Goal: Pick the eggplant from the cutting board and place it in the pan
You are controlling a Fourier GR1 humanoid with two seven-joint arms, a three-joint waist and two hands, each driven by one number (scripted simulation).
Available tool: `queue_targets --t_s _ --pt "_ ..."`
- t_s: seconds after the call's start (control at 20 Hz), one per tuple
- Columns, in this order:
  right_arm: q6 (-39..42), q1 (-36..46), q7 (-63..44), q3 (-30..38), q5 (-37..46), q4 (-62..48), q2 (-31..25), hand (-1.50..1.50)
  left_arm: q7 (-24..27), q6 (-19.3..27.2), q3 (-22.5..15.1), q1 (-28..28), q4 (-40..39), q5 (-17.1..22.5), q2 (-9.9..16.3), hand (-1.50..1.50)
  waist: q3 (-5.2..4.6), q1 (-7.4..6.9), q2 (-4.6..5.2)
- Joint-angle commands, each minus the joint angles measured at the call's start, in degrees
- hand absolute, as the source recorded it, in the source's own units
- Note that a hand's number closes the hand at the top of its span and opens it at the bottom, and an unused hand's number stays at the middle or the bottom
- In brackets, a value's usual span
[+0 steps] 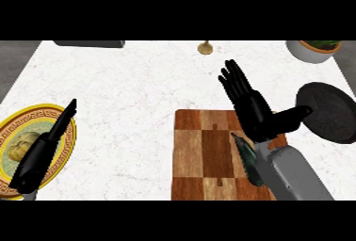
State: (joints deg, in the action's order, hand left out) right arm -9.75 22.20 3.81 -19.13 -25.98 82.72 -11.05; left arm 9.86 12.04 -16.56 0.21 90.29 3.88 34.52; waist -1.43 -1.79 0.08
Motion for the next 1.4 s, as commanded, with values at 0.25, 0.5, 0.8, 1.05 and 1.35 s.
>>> queue_targets --t_s 0.25,0.5,0.8,1.05,1.35 --pt "20.3 13.1 -5.2 -15.4 12.3 -5.8 -11.6 1.5 -8.1 -4.9 -3.3 -1.6 -0.1 14.5 -13.4 0.0 1.0 -1.52 1.38" --pt "12.1 12.2 13.8 -15.3 28.8 -12.8 -16.6 -1.5 -15.4 -4.5 -4.0 -2.9 0.5 18.8 -17.1 0.0 1.56 0.71 0.63" --pt "19.4 17.7 12.6 -21.3 35.9 -13.3 -17.8 -1.5 -17.8 -3.4 -3.3 -5.5 -1.9 18.8 -18.8 0.0 1.37 0.85 0.02" --pt "28.1 22.6 3.2 -32.8 48.9 -11.4 -24.3 -1.5 -18.4 -5.0 -2.5 -5.4 -2.4 20.1 -18.0 0.0 1.13 0.84 -0.56" --pt "42.1 29.7 -13.1 -41.7 57.2 -6.4 -19.5 -1.5 -18.6 -4.9 -0.6 -6.5 -3.2 20.2 -17.2 0.0 1.16 1.44 -0.72"
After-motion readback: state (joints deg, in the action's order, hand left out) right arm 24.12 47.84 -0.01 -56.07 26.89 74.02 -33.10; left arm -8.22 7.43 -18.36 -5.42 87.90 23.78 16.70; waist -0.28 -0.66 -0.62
